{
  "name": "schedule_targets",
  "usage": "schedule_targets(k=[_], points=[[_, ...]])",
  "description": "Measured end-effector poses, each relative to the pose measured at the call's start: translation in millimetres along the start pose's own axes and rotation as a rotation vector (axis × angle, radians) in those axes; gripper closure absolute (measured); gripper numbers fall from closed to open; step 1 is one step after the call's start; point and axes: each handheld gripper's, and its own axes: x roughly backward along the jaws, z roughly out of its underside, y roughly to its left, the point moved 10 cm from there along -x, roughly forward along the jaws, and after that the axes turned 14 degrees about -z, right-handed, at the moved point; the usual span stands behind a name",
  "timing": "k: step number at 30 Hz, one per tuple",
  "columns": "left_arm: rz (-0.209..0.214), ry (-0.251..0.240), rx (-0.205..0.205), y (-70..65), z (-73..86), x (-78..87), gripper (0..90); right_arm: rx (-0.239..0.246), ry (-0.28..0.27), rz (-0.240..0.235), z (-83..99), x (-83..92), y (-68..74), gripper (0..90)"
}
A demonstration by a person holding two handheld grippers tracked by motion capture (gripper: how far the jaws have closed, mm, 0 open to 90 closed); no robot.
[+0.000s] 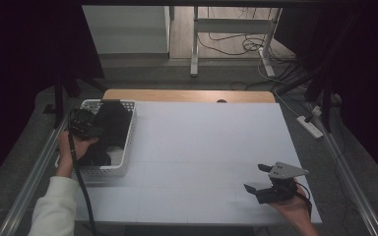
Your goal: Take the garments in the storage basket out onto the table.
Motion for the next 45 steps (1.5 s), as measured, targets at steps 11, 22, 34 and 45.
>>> schedule_targets(k=[11,22,34,45], points=[[0.046,-0.050,0.049,3.1,0.6,8.3,71.1,-0.002,0.026,0.007,3.0,-4.3,-0.5,12.2],[0.066,-0.083,0.093,4.2,-2.8,14.7,71.2,-0.004,0.029,0.014,5.3,-2.9,-0.9,12.1],[0.101,-0.158,0.177,14.8,-9.4,32.6,71.5,0.002,0.032,0.011,5.5,-2.7,-0.2,12.1],[0.114,-0.213,0.198,16.0,-18.2,48.1,71.7,0.001,0.037,0.013,6.2,-2.9,-0.7,12.1]])
